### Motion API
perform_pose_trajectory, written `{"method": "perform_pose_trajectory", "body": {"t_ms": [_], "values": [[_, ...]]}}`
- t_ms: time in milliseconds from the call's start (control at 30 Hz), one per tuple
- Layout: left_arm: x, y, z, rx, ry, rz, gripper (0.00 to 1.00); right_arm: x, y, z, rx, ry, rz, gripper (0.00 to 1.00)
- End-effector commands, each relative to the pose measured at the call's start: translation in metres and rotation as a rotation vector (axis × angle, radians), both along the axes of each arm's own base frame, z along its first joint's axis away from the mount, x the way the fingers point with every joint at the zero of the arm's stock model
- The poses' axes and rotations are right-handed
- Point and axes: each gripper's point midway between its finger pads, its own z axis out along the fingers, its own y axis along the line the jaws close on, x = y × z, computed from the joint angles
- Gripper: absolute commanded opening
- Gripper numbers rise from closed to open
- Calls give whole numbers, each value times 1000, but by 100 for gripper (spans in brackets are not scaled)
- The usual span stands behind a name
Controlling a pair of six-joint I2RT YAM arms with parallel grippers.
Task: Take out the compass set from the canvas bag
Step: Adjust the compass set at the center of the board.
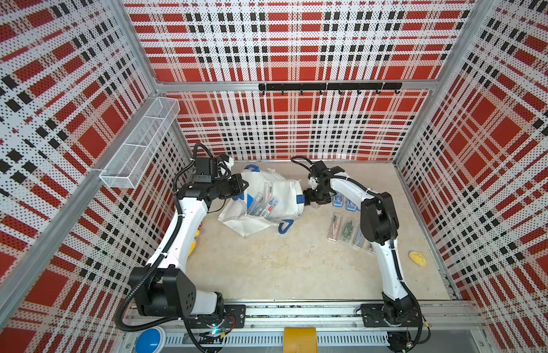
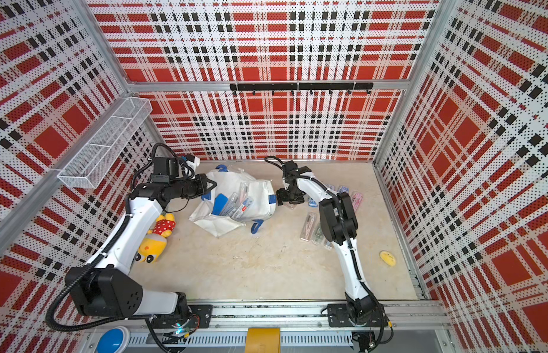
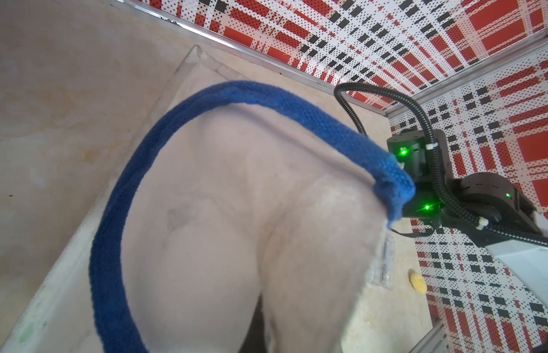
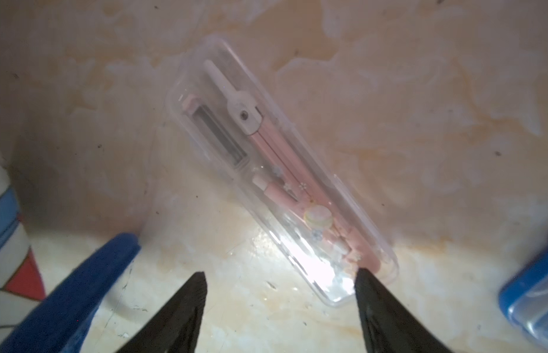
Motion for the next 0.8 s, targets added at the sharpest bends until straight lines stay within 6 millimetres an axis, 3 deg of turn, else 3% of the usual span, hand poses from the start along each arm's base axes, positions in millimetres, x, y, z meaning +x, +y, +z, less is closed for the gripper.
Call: {"method": "perform_pose_trajectory", "body": {"t_ms": [0, 67, 300, 500, 767], "values": [[-2, 3, 20, -3, -60, 2, 0, 4, -3, -1, -85, -21, 63, 82], [-1, 4, 20, -2, -57, 6, 0, 8, -4, -7, -106, -16, 58, 100], [0, 6, 19, 1, -51, 12, 0, 19, -6, -19, -141, -22, 24, 99], [1, 7, 20, 3, -51, 20, 0, 24, -11, -33, -134, 17, -43, 83], [2, 9, 21, 9, -55, 31, 0, 37, -31, -23, -14, 10, -237, 64]]}}
